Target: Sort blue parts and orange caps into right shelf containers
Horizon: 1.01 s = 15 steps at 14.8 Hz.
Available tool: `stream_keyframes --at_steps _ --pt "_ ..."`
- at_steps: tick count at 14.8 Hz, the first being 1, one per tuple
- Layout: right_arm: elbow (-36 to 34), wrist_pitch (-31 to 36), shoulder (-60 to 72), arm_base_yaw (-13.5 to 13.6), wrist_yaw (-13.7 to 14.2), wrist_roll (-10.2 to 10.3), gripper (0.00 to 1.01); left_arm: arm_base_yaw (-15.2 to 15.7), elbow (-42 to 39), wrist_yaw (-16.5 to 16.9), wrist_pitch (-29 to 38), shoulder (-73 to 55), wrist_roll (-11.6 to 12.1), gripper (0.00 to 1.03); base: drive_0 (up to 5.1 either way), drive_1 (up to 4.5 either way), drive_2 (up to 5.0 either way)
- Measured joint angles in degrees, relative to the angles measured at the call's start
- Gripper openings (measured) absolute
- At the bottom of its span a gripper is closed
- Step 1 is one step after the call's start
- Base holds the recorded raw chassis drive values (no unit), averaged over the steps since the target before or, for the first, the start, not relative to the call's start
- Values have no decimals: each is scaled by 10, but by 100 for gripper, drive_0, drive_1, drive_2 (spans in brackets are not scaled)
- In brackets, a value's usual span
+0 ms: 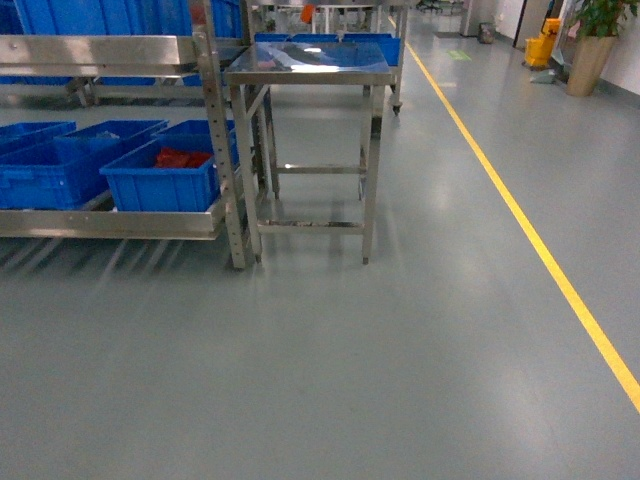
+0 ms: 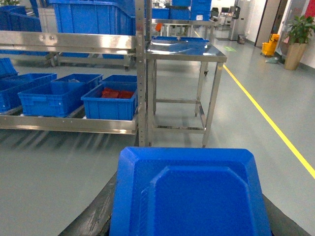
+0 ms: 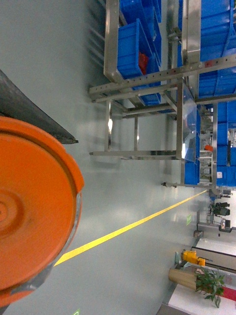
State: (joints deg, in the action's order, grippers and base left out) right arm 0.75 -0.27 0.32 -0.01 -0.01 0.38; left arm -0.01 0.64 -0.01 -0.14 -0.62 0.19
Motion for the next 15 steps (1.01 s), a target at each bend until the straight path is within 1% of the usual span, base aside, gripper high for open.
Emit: stream_keyframes --at_steps 15 --pt "0 1 0 0 0 0 43 0 0 0 -2 0 0 41 6 415 -402"
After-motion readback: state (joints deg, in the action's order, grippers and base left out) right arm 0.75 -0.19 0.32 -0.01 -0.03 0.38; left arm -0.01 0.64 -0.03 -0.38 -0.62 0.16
